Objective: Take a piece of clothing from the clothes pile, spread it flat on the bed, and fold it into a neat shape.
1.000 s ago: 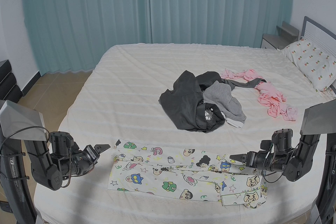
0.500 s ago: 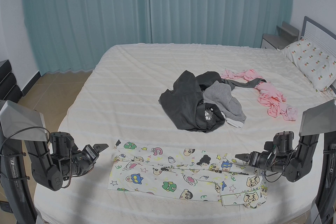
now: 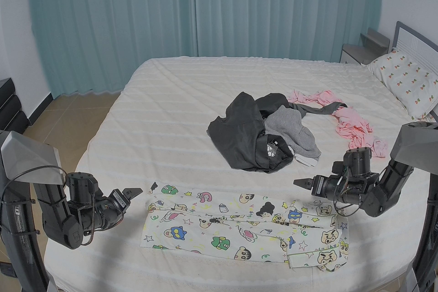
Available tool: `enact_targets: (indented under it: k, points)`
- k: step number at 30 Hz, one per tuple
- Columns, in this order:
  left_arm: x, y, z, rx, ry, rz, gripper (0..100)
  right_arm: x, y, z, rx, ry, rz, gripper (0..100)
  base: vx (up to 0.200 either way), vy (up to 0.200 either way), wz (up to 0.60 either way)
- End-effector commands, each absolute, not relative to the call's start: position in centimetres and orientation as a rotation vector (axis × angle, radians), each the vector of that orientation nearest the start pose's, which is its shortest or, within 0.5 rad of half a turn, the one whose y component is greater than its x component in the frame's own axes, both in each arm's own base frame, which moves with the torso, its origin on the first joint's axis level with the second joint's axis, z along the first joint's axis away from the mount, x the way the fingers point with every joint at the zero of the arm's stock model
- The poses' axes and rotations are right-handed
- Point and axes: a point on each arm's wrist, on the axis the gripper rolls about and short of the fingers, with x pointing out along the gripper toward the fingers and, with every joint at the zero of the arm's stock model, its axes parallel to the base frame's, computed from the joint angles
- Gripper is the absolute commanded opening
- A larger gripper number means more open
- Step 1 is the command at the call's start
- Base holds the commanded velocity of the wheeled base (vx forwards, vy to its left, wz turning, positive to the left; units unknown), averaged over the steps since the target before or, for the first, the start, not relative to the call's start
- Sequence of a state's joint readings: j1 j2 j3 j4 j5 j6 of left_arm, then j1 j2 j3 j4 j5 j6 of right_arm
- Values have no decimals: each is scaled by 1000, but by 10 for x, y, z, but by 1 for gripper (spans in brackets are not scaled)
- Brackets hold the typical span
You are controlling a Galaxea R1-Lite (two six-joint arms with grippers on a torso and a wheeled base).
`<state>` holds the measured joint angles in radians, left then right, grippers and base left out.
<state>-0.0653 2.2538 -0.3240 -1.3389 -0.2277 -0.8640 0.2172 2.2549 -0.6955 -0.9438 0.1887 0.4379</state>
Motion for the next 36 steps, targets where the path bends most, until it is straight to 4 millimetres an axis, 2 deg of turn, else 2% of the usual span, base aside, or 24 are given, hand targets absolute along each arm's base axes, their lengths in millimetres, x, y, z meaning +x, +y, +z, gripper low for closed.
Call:
enact_targets:
  k: [1,5,12,13,23,29,34,36]
  points:
    - [283,-25,-18,-873,676,-16,100,366,95,-48,312,786,220,100,0,0,0]
    - [284,-26,-22,-869,648,-32,100,364,100,-59,282,813,238,100,0,0,0]
    - [283,-26,-23,-869,631,-36,100,361,103,-57,275,826,245,100,0,0,0]
    - [283,-26,-23,-869,632,-36,100,360,103,-55,275,826,245,0,0,0,0]
    - [284,-26,-23,-869,629,-37,100,349,109,-48,265,830,266,0,0,0,0]
    - [284,-26,-23,-869,630,-39,100,347,111,-29,268,790,278,0,0,0,0]
    - [284,-26,-23,-869,630,-39,100,345,121,-19,254,767,302,0,0,0,0]
    - [284,-26,-23,-869,630,-39,100,346,127,-21,242,763,298,0,0,0,0]
